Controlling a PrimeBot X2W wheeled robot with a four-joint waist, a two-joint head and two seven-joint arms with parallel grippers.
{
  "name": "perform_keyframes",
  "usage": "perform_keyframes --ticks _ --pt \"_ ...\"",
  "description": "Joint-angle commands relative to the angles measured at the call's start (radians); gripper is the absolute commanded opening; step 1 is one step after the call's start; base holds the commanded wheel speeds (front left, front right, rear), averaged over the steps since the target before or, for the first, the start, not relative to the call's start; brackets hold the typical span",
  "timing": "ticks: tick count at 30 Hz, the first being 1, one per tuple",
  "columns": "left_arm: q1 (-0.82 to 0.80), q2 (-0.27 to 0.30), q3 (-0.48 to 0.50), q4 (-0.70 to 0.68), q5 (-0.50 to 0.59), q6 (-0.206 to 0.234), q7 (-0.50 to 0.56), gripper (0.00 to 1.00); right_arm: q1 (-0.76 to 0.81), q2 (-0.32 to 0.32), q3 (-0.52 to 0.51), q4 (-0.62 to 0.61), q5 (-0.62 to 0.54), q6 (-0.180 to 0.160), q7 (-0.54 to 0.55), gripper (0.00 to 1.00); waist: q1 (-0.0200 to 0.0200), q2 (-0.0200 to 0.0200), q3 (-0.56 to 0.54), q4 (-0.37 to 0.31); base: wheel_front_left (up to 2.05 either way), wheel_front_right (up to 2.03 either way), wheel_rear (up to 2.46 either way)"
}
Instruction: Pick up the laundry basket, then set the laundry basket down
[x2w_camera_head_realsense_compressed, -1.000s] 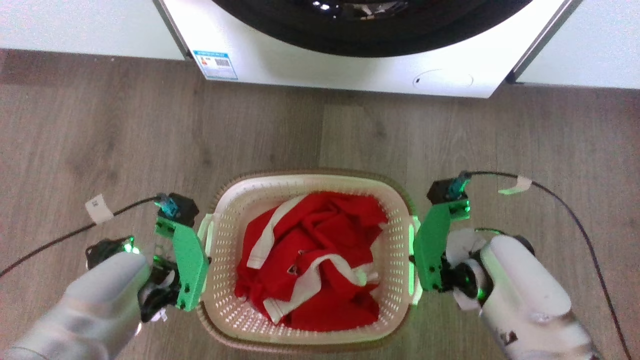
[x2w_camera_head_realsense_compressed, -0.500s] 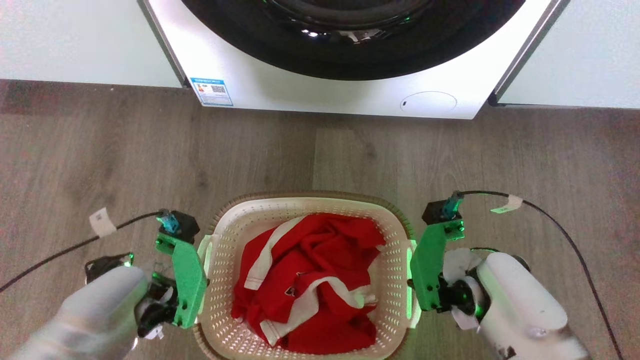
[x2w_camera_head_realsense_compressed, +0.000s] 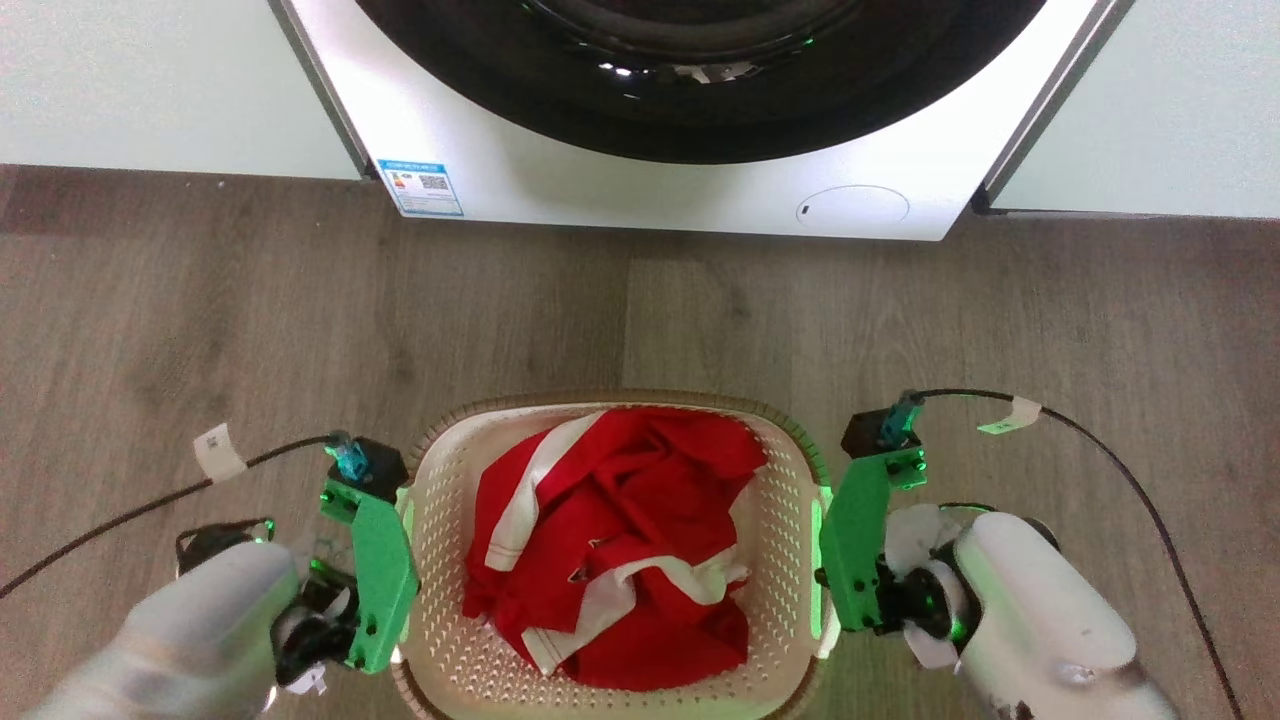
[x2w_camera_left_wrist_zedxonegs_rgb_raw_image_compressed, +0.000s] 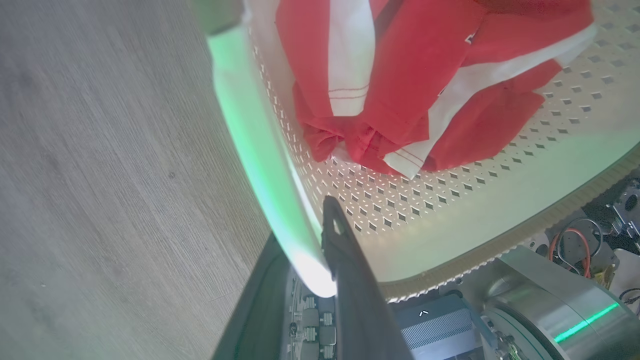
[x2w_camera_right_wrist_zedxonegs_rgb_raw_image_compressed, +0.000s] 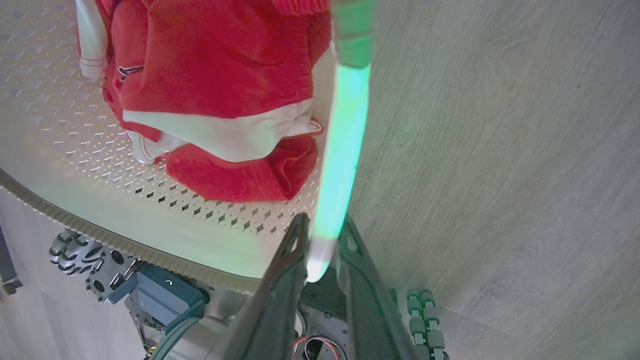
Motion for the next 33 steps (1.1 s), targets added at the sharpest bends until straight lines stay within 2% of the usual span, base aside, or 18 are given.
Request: perform_keyframes --ticks 1,11,25,33 --pt "-0.020 0.020 0.018 -0.031 0.002 -0.008 0.004 0.00 -0.025 0.023 0.023 -0.058 0.001 0.007 0.001 0.00 0.0001 0.0000 -0.001 0.000 0.00 0.00 0.00" --pt "-0.027 0.018 0.018 -0.034 -0.003 -0.008 0.014 0.00 -0.022 0.023 0.015 -0.064 -0.001 0.007 0.021 0.00 0.0001 0.0000 0.014 -0.002 0.00 0.00 0.00" --pt "-0.066 0.009 0.018 -0.061 -0.007 -0.008 0.058 0.00 -0.056 0.024 0.016 -0.039 0.024 0.007 0.117 0.00 0.0001 0.0000 0.056 0.005 0.00 0.00 0.00" --pt "-0.065 0.009 0.018 -0.063 -0.010 -0.008 0.061 0.00 -0.061 0.025 0.009 -0.039 0.018 0.007 0.136 0.00 0.0001 0.0000 0.059 0.008 0.00 0.00 0.00"
